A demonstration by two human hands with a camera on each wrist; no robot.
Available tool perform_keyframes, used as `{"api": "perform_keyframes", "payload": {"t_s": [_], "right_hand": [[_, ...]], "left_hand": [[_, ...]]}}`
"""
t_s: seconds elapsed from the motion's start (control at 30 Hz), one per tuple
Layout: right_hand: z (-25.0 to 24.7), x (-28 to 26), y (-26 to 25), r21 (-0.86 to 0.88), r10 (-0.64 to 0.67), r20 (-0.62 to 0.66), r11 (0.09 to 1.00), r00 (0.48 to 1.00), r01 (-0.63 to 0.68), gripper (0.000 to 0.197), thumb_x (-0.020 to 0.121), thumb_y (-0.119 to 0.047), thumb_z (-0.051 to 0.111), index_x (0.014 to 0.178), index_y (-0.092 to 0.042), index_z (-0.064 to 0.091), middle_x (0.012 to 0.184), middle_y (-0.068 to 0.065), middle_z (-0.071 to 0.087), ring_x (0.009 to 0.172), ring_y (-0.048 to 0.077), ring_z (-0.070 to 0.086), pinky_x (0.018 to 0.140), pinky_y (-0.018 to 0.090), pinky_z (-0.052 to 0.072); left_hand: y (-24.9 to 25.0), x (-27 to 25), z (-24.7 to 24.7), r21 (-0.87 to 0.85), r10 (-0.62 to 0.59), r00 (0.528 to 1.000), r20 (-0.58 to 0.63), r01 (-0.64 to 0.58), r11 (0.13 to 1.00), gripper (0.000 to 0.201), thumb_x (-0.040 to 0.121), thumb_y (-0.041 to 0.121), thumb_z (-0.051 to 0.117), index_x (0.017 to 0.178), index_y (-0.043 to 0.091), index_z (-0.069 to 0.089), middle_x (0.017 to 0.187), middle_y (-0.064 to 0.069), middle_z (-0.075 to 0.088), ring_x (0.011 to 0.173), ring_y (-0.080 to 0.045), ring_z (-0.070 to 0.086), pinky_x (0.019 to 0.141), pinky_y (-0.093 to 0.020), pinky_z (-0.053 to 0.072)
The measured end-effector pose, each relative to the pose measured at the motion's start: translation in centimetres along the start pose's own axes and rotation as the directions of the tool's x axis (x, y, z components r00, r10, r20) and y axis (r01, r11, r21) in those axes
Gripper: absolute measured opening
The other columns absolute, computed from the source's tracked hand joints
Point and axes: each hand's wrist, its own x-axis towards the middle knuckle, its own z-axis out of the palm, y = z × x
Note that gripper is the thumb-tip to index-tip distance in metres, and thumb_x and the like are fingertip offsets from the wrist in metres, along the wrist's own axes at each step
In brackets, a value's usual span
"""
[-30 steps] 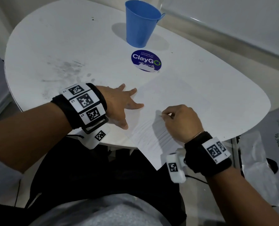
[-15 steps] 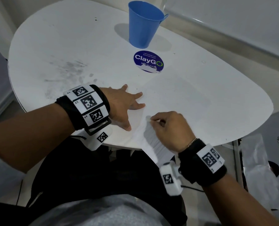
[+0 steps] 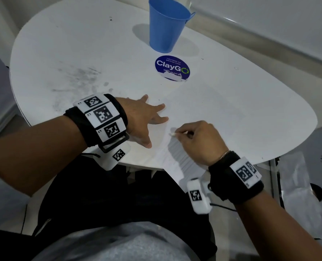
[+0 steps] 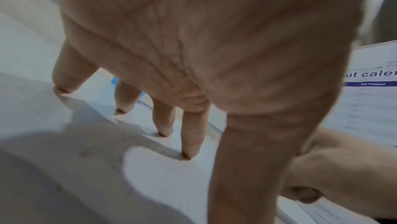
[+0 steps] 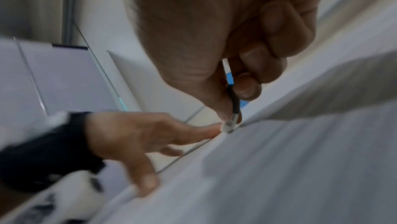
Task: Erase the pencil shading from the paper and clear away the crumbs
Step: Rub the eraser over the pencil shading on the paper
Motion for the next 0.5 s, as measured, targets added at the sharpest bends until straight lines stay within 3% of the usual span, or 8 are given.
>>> {"api": "perform_keyframes", "payload": {"t_s": [0.07, 0.23, 0.4, 0.5], "right_hand": [[0.0, 0.2, 0.5, -0.024, 0.025, -0.082, 0.999, 0.996, -0.028, 0.015, 0.092, -0.031, 0.063, 0.091, -0.026, 0.077, 0.070, -0.013, 0.067, 0.066, 0.013, 0.062, 0.067, 0.026, 0.049], [1.3, -2.8, -2.0, -0.006, -0.121, 0.118, 0.992, 0.986, 0.123, 0.015, 0.092, -0.030, 0.062, 0.095, -0.029, 0.076, 0.079, -0.010, 0.073, 0.072, 0.016, 0.066, 0.069, 0.032, 0.054], [-0.2, 0.2, 0.2, -0.073, 0.021, -0.079, 0.997, 0.997, -0.027, 0.015, 0.091, -0.028, 0.061, 0.092, -0.028, 0.076, 0.076, -0.008, 0.070, 0.075, 0.021, 0.066, 0.072, 0.033, 0.055], [1.1, -2.7, -1.8, -0.047, -0.121, 0.076, 0.991, 0.990, 0.125, 0.015, 0.090, -0.027, 0.061, 0.092, -0.027, 0.076, 0.074, -0.006, 0.072, 0.070, 0.020, 0.066, 0.069, 0.034, 0.055]], "left_hand": [[0.0, 0.1, 0.0, 0.008, 0.003, 1.000, 0.003, -0.003, 1.000, 0.096, 0.088, 0.057, 0.066, 0.156, 0.052, 0.000, 0.161, 0.026, -0.023, 0.151, -0.024, -0.026, 0.123, -0.060, 0.011], [-0.1, 0.0, 0.0, 0.017, 0.002, 1.000, 0.009, -0.003, 1.000, 0.097, 0.088, 0.056, 0.068, 0.156, 0.053, 0.000, 0.161, 0.026, -0.024, 0.151, -0.022, -0.027, 0.124, -0.060, 0.009], [0.0, -0.1, -0.1, -0.004, -0.001, 1.000, 0.013, 0.001, 1.000, 0.096, 0.088, 0.054, 0.067, 0.156, 0.053, 0.000, 0.161, 0.028, -0.023, 0.151, -0.021, -0.026, 0.123, -0.059, 0.008], [-0.1, -0.1, -0.1, 0.001, 0.002, 1.000, 0.015, -0.002, 1.000, 0.097, 0.087, 0.055, 0.068, 0.156, 0.053, 0.000, 0.161, 0.027, -0.023, 0.151, -0.022, -0.027, 0.123, -0.060, 0.008]]}}
